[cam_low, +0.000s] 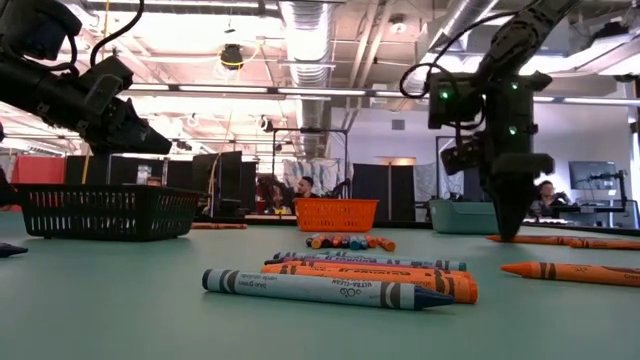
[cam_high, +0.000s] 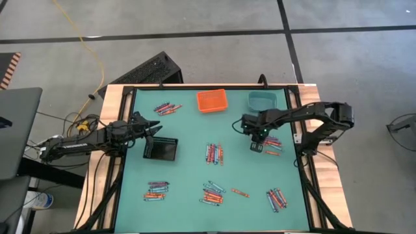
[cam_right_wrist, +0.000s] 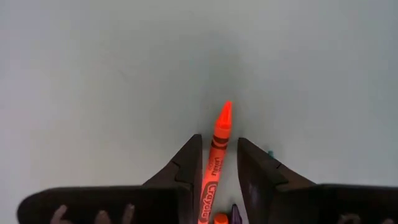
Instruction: Sort crayons
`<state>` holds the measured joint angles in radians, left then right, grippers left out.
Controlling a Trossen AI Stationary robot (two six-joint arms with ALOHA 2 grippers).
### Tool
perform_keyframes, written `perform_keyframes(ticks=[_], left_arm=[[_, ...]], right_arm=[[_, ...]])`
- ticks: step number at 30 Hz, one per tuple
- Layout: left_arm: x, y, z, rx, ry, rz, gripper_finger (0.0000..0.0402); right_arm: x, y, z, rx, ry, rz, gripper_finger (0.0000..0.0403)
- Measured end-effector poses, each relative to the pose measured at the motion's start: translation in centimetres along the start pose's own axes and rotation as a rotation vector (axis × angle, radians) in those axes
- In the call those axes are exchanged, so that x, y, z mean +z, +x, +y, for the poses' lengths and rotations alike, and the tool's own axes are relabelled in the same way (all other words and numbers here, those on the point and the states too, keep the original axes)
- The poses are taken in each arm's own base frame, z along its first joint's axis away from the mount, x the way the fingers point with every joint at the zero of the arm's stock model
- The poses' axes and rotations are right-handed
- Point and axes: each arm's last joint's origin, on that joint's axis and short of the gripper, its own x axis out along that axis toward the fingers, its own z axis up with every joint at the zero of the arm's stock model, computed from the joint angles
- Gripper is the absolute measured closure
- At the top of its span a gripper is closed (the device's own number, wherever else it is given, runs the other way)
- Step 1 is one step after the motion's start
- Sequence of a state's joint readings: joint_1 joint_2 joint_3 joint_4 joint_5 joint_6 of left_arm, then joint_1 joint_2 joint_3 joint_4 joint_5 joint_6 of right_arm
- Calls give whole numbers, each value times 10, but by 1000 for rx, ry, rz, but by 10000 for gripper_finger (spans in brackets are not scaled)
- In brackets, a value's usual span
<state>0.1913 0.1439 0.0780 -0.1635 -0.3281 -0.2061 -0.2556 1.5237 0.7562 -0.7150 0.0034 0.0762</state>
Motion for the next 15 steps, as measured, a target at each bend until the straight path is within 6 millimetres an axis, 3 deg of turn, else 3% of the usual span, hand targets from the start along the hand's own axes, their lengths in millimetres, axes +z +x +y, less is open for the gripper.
perform_keyframes(ticks=[4, 11, 15], left_arm=[[0, 0, 0, 0, 0, 0, 286], [0, 0, -1, -34, 79, 5, 286], [2, -1, -5, -140, 144, -16, 286]], right_arm=[[-4, 2, 0, -3, -3, 14, 318], [-5, 3, -1, -2, -19, 22, 391], [-5, 3, -2, -1, -12, 24, 395]])
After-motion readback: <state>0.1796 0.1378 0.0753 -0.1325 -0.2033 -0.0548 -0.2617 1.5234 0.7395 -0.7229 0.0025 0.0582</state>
